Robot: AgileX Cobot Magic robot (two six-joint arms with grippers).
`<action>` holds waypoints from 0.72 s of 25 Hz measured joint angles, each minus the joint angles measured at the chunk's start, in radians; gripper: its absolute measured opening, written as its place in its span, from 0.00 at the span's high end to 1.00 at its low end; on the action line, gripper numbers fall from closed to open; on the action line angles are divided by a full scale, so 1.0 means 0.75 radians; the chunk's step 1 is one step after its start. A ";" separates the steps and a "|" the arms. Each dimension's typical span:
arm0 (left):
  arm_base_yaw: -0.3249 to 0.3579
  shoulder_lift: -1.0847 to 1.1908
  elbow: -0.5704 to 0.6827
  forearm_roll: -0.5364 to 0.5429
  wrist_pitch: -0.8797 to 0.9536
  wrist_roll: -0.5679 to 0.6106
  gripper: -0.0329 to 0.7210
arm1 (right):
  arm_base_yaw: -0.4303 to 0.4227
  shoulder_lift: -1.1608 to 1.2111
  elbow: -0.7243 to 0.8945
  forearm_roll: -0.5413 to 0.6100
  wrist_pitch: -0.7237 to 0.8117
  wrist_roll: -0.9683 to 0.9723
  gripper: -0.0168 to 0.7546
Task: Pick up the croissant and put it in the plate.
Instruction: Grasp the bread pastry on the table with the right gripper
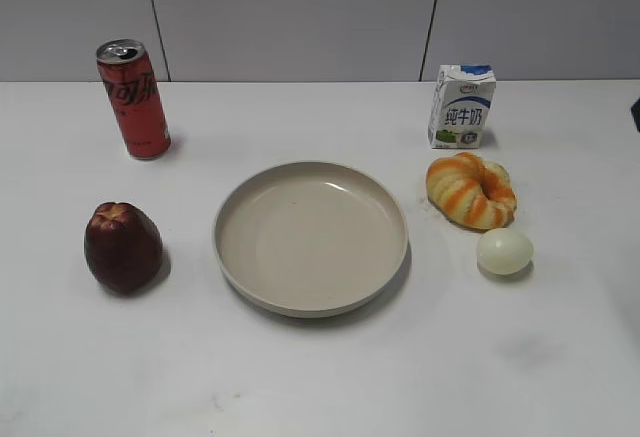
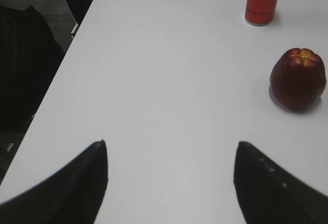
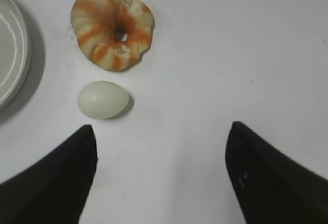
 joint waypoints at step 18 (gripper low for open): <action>0.000 0.000 0.000 0.000 0.000 0.000 0.18 | 0.231 0.891 -0.696 0.014 0.194 -0.568 0.16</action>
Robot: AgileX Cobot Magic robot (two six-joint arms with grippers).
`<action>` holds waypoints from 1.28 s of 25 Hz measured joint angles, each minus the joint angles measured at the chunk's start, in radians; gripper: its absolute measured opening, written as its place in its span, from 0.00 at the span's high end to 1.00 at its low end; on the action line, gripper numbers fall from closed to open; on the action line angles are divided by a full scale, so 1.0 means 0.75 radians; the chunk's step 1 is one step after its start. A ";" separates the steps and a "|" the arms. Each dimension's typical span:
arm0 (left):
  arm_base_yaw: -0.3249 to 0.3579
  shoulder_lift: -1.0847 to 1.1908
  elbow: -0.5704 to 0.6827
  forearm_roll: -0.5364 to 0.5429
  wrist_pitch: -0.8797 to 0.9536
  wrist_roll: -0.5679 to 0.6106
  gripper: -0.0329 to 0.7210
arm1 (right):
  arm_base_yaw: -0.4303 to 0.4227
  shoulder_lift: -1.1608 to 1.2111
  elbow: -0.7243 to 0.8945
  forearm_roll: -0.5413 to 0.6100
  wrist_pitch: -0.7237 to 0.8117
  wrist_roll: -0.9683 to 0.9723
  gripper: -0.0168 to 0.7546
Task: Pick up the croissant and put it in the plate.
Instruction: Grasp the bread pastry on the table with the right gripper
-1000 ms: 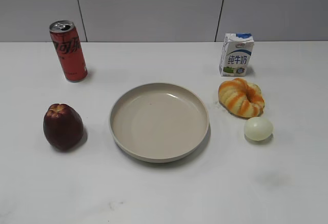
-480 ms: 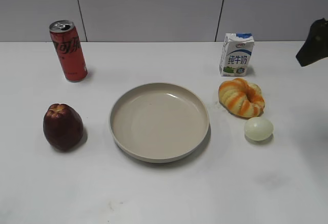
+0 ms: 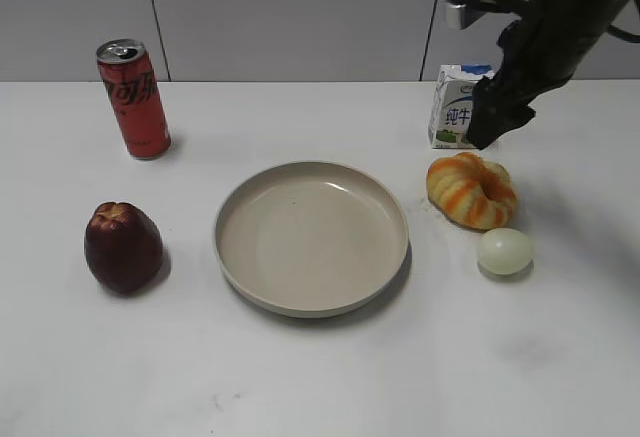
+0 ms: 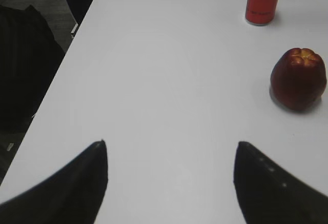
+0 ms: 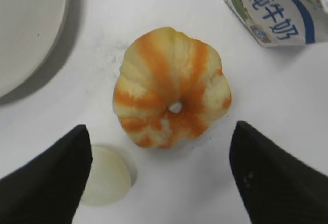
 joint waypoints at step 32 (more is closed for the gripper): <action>0.000 0.000 0.000 0.000 0.000 0.000 0.18 | 0.026 0.383 -0.237 -0.095 0.023 0.047 0.81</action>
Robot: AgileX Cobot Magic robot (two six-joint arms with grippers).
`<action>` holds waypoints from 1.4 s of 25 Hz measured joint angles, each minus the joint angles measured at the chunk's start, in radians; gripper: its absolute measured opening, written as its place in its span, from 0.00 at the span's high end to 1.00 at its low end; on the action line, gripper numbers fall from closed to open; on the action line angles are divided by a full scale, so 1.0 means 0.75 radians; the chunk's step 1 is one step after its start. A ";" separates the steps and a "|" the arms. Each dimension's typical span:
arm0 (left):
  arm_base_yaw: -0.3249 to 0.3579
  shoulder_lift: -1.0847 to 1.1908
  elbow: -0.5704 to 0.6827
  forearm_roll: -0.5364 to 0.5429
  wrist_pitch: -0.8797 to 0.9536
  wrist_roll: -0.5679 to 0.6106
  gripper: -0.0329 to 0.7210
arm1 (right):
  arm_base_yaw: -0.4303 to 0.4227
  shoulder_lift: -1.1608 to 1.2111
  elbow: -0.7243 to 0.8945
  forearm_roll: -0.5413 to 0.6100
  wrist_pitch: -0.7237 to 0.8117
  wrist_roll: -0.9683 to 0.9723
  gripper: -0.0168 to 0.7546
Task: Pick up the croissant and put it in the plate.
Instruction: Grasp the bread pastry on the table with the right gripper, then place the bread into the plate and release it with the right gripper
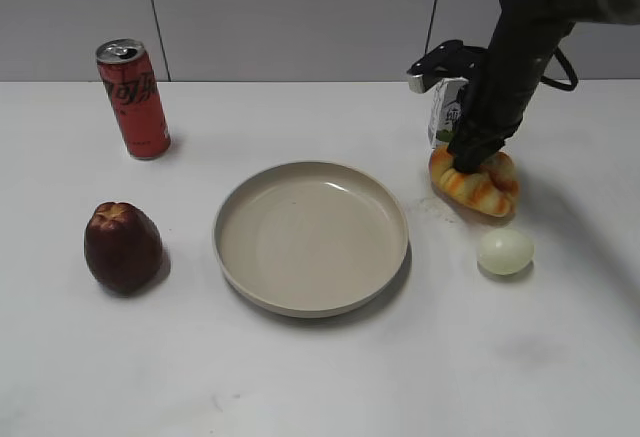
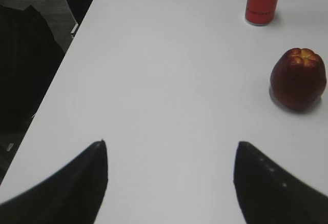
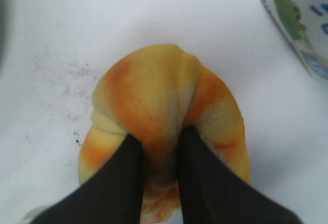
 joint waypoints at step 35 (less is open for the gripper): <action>0.000 0.000 0.000 0.000 0.000 0.000 0.18 | 0.548 -0.077 -0.164 -0.003 0.094 0.233 0.16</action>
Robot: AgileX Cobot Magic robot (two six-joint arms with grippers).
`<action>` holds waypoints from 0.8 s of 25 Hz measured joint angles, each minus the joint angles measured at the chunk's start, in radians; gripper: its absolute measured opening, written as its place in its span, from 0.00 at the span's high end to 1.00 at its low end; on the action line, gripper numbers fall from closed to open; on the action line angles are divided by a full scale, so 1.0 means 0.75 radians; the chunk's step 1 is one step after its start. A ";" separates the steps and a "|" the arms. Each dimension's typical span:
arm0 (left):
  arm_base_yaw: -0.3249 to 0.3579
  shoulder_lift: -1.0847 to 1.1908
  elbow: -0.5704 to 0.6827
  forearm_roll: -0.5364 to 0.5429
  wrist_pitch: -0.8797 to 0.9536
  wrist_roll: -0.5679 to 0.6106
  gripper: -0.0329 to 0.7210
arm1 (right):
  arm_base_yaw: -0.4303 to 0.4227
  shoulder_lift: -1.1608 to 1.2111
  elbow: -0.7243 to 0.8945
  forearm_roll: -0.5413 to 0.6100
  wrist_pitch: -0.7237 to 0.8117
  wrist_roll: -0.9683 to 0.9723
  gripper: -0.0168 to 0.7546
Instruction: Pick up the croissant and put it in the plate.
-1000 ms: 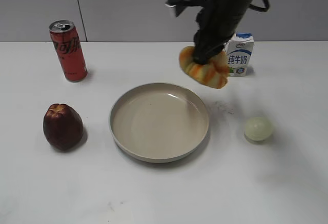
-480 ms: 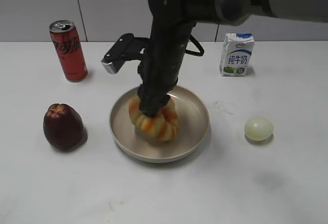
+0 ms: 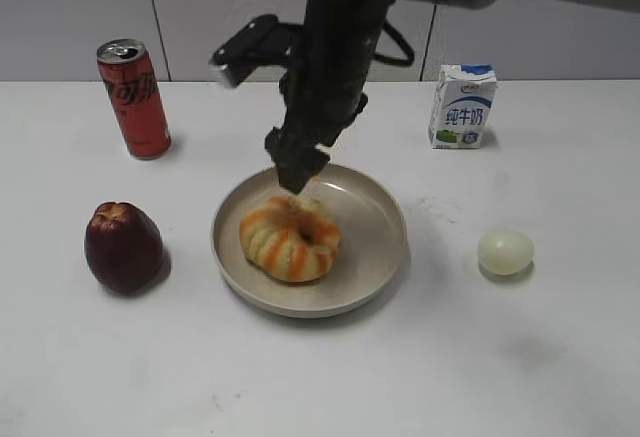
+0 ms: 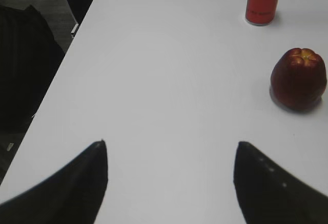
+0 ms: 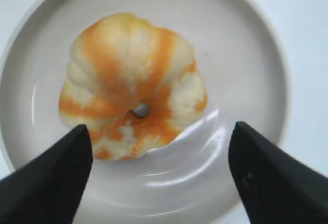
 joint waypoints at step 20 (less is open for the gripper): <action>0.000 0.000 0.000 0.000 0.000 0.000 0.18 | -0.929 -0.364 0.137 -0.037 0.199 0.534 0.23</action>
